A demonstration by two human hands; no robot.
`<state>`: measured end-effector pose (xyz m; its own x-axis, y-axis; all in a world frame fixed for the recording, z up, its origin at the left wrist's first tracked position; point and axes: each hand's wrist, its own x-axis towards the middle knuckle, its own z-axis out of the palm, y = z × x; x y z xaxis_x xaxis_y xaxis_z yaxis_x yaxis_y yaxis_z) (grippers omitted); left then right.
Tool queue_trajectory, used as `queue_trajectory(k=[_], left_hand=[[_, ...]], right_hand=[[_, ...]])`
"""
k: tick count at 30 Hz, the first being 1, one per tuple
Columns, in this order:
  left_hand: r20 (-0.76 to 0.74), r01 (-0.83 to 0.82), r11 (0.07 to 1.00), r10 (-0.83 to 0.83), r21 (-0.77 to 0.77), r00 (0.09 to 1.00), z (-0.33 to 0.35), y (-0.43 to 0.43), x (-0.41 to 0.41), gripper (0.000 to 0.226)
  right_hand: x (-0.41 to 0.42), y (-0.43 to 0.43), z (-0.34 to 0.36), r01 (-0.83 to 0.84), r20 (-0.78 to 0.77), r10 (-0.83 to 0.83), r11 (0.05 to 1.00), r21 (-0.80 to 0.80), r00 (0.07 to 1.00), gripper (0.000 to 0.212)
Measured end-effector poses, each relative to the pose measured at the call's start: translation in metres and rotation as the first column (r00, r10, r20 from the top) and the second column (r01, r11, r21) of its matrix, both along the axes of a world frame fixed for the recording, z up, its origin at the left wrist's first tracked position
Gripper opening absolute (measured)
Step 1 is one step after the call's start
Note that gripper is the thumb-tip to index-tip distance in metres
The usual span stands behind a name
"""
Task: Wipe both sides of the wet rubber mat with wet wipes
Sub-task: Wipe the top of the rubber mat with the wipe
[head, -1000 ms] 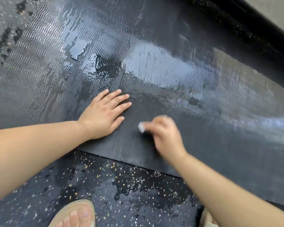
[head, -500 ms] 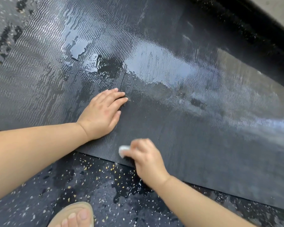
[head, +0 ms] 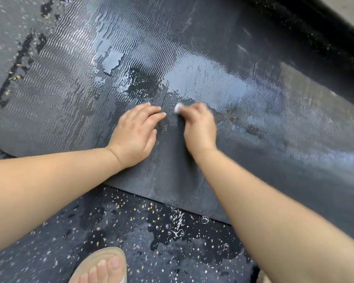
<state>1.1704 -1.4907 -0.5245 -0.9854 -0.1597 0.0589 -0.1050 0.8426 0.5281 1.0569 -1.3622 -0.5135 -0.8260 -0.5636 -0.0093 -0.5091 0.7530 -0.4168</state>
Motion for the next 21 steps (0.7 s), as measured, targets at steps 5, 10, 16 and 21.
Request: queue_trajectory(k=[5,10,16,21], left_hand=[[0.029,-0.065,0.991,0.069,-0.114,0.997,-0.004,-0.013,-0.003,0.046],[0.031,-0.083,0.989,0.087,-0.122,0.996,-0.008,-0.011,-0.002,0.045],[0.058,-0.095,0.988,0.103,-0.121,0.993,-0.007,-0.011,-0.003,0.047],[0.042,-0.12,0.986,0.125,-0.115,0.991,-0.008,-0.01,-0.005,0.047]], right_hand=[[0.113,0.052,0.012,-0.483,0.2,0.485,0.874,-0.062,0.851,0.042],[0.077,0.051,0.025,-0.429,0.242,0.444,0.896,-0.112,0.863,0.049],[-0.046,-0.001,0.007,0.154,0.105,-0.152,0.988,-0.01,0.983,0.031],[0.003,-0.009,-0.004,0.095,0.005,-0.095,0.995,-0.032,0.995,0.03]])
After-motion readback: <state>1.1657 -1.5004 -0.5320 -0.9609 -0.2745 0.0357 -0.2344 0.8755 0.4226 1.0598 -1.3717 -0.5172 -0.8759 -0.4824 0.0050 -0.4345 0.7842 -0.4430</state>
